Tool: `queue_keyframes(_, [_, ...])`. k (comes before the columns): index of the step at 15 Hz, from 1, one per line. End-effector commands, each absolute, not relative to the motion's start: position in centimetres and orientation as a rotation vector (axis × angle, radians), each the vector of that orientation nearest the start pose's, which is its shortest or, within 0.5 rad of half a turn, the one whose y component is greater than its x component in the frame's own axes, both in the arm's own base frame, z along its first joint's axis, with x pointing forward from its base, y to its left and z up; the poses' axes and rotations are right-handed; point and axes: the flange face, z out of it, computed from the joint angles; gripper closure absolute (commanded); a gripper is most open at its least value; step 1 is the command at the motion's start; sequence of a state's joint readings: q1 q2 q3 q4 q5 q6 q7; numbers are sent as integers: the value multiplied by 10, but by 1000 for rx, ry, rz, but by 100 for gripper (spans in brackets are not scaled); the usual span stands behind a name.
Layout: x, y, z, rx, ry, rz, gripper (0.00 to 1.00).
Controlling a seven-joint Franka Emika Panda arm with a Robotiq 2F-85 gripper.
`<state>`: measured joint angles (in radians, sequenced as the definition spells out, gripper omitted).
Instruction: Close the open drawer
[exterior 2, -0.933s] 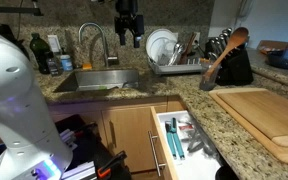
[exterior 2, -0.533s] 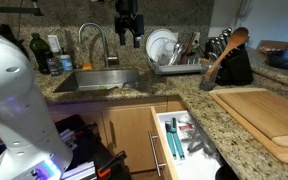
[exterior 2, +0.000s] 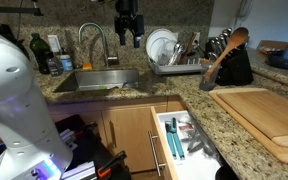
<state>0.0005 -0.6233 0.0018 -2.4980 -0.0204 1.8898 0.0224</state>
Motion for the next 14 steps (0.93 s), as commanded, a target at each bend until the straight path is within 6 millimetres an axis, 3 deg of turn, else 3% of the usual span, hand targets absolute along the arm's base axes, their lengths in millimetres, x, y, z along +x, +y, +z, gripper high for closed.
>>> queue_keyframes(1, [363, 0, 497, -3162, 22, -23, 0])
queue_keyframes(2, [363, 0, 497, -3162, 22, -23, 0])
queue_keyframes(4, [341, 8, 457, -3144, 239, 130, 0])
queue_keyframes(5, [323, 19, 432, -3108, 263, 212, 0])
queue_keyframes(11, [243, 83, 342, -2935, 529, 722, 0])
queue_keyframes(12, [279, 74, 364, -2964, 446, 654, 0])
queue_keyframes(14, [262, 88, 350, -2960, 483, 731, 0])
